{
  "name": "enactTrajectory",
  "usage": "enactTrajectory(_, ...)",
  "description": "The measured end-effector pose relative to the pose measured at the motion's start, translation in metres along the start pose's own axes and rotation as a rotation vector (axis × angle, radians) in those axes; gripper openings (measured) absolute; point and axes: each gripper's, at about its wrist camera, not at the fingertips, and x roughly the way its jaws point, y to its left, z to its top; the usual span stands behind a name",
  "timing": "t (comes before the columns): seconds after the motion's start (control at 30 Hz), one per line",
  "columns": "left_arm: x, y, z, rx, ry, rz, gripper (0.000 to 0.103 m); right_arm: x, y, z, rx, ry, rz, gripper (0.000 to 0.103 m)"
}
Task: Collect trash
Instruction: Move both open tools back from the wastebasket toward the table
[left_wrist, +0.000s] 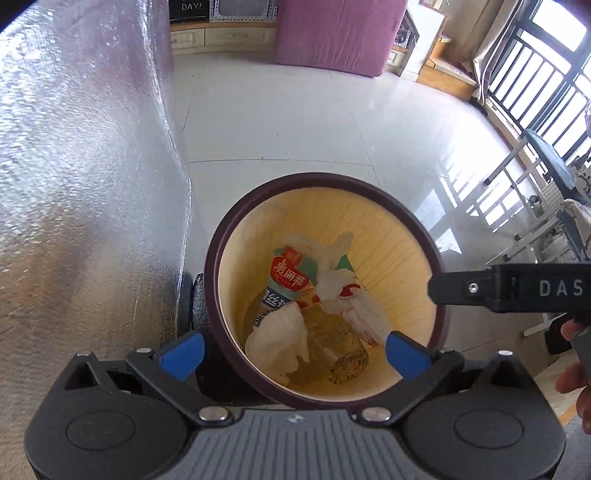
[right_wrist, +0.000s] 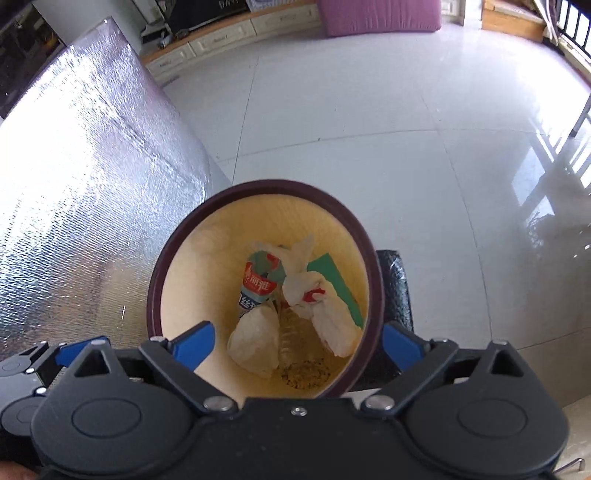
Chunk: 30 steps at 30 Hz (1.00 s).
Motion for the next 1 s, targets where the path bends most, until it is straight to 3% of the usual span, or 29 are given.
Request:
enactTrajectory(0.07,-0.009,0.0,-0.002,-0.002,-0.008,0.001,0.103,-0.012,-0.001,-0.005,0.002,-0.03,-0.01,0.103)
enactTrajectory(0.33,-0.047,0.005,-0.007,-0.02,-0.052,0.008,0.103,-0.053,0.0,-0.026,-0.034,-0.111,-0.025,0.103)
enactTrajectory(0.57,-0.079,0.007,-0.013,-0.015,-0.086,0.015,0.103,-0.081,0.006,-0.049,-0.088,-0.146,-0.042,0.103)
enactTrajectory(1.0,-0.134,0.003,-0.029,0.018,-0.169,-0.015,0.103,-0.135,0.007,-0.084,-0.066,-0.227,-0.059,0.103)
